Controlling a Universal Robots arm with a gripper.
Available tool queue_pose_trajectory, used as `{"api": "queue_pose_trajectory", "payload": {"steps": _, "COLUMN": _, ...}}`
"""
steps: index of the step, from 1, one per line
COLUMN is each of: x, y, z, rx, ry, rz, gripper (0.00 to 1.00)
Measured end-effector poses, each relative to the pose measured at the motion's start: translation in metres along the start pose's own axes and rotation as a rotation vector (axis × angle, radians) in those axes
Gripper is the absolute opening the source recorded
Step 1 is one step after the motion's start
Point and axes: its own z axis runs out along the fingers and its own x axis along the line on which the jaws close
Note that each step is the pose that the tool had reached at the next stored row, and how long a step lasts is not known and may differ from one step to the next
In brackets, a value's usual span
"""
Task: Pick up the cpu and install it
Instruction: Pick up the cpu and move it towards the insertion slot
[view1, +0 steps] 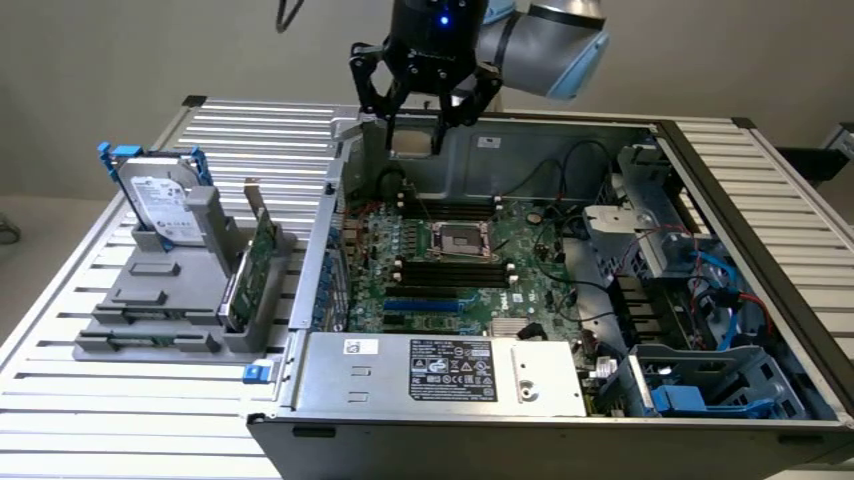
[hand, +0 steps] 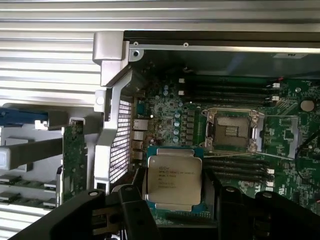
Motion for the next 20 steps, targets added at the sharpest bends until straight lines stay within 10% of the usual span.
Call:
{"api": "queue_pose_trajectory", "payload": {"steps": 13, "x": -0.061, "y": 0.0061, "z": 0.0124, "rx": 0.0017, "ry": -0.0008, "rz": 0.000, "gripper": 0.55}}
{"api": "queue_pose_trajectory", "payload": {"steps": 20, "x": -0.071, "y": 0.0081, "z": 0.0242, "rx": 0.0019, "ry": -0.0007, "rz": 0.000, "gripper": 0.55}}
